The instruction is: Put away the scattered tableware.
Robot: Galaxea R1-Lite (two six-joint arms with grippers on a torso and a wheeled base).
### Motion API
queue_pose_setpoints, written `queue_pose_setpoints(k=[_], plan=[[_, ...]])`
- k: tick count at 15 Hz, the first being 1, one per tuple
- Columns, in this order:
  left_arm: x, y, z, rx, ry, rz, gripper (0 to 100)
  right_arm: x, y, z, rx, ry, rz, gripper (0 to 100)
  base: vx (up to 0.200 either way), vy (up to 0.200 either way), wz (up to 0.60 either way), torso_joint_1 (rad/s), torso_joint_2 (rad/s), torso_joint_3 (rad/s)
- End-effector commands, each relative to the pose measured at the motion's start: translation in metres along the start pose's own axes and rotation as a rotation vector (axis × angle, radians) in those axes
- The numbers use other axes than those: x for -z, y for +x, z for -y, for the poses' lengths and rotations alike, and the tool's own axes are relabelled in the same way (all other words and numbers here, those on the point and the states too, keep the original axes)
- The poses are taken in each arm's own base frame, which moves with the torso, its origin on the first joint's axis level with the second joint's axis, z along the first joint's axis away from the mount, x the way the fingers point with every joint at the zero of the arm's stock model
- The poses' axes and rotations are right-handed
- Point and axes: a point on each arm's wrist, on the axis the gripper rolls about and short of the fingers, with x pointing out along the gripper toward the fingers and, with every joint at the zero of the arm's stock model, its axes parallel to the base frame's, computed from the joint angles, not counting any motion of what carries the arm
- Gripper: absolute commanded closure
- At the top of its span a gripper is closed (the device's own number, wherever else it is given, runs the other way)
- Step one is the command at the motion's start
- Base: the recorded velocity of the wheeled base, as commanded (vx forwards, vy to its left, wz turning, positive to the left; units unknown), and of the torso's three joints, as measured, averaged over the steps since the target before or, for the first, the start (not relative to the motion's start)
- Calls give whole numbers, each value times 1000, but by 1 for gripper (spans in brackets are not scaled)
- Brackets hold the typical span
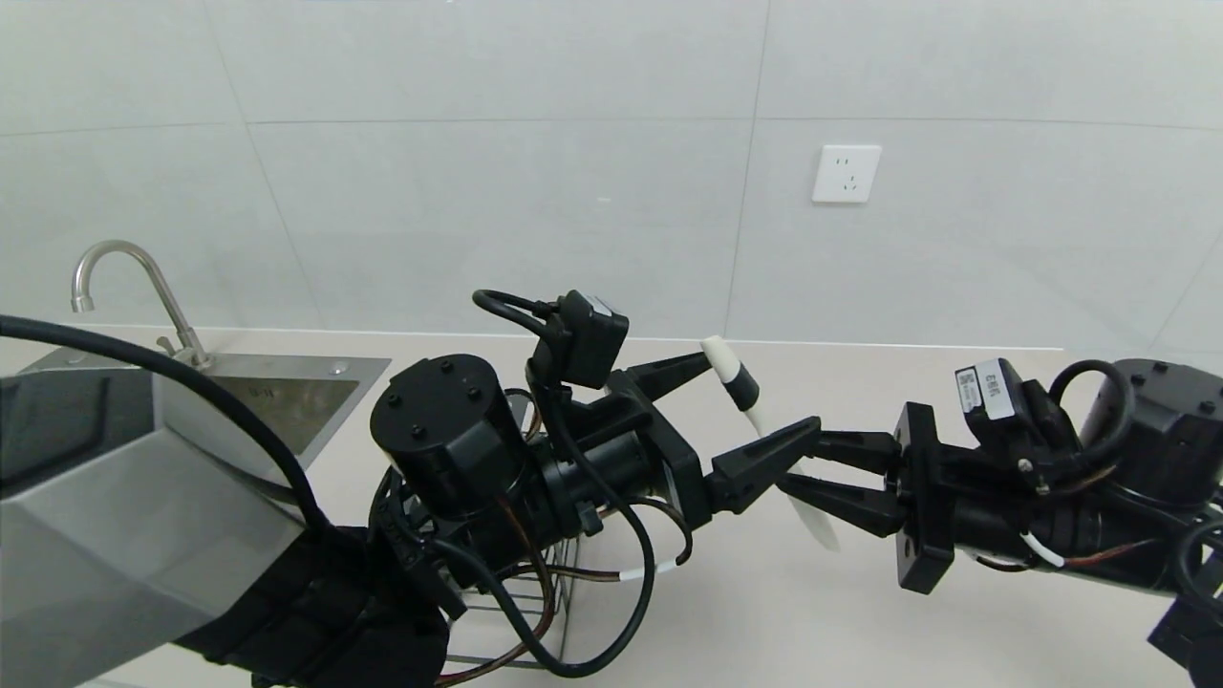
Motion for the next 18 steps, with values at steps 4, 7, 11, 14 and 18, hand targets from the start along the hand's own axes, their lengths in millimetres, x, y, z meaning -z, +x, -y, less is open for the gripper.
queue_pose_setpoints(k=[4,7,11,14,18], plan=[[-1,9,-3,20,-7,70,0,4,7,1,-5,48,43,100,0,0,0,0,0,0],[-4,11,-3,23,-1,84,0,6,9,1,-9,55,36,100,0,0,0,0,0,0],[-7,13,-2,30,1,95,100,6,11,2,-10,50,42,100,0,0,0,0,0,0],[-9,13,0,29,3,101,100,1,10,3,-5,33,72,100,0,0,0,0,0,0],[-9,13,0,29,5,102,100,-6,15,-5,-31,28,120,100,0,0,0,0,0,0]])
